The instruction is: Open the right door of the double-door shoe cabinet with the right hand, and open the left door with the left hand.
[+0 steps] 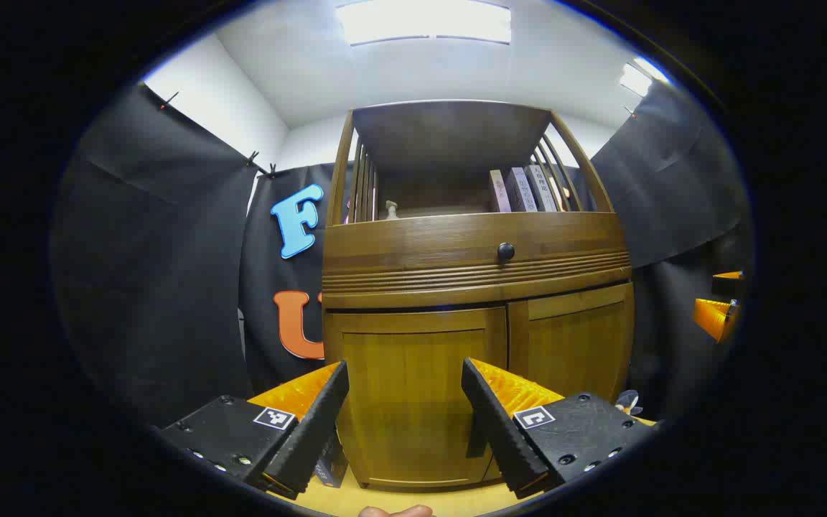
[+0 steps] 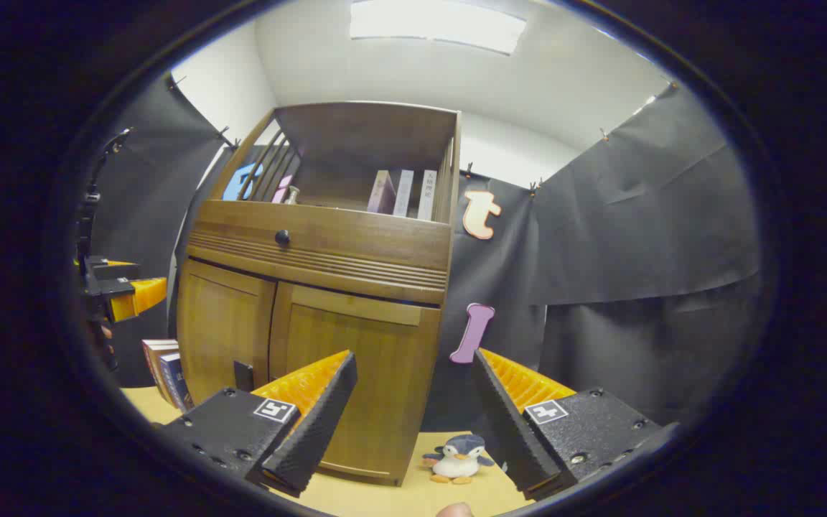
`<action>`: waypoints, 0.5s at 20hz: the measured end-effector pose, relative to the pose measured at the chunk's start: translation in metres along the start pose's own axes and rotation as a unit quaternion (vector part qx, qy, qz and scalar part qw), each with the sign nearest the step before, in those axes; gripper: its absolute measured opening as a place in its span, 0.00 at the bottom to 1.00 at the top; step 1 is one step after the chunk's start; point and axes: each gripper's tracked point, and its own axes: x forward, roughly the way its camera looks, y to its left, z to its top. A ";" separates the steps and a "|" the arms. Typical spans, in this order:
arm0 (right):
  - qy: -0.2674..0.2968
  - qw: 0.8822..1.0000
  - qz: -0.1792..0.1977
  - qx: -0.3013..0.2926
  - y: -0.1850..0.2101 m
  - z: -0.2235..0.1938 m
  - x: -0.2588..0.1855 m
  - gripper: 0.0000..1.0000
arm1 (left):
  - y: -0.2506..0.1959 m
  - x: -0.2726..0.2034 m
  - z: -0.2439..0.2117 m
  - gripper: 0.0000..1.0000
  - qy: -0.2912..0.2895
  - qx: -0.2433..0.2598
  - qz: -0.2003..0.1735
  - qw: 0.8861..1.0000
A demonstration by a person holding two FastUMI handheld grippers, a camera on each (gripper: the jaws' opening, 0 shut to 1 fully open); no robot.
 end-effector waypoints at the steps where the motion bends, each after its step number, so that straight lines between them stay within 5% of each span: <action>1: -0.004 1.000 0.006 0.004 -0.005 0.000 0.001 1.00 | -0.003 -0.002 0.000 0.95 0.003 -0.002 0.005 1.000; 2: -0.004 1.000 0.013 0.011 -0.009 -0.003 0.001 1.00 | -0.007 -0.004 0.002 1.00 0.004 -0.002 0.009 1.000; 10: 0.008 0.999 0.008 0.044 -0.047 -0.011 0.005 1.00 | -0.048 -0.009 0.014 0.94 0.000 -0.005 0.001 1.000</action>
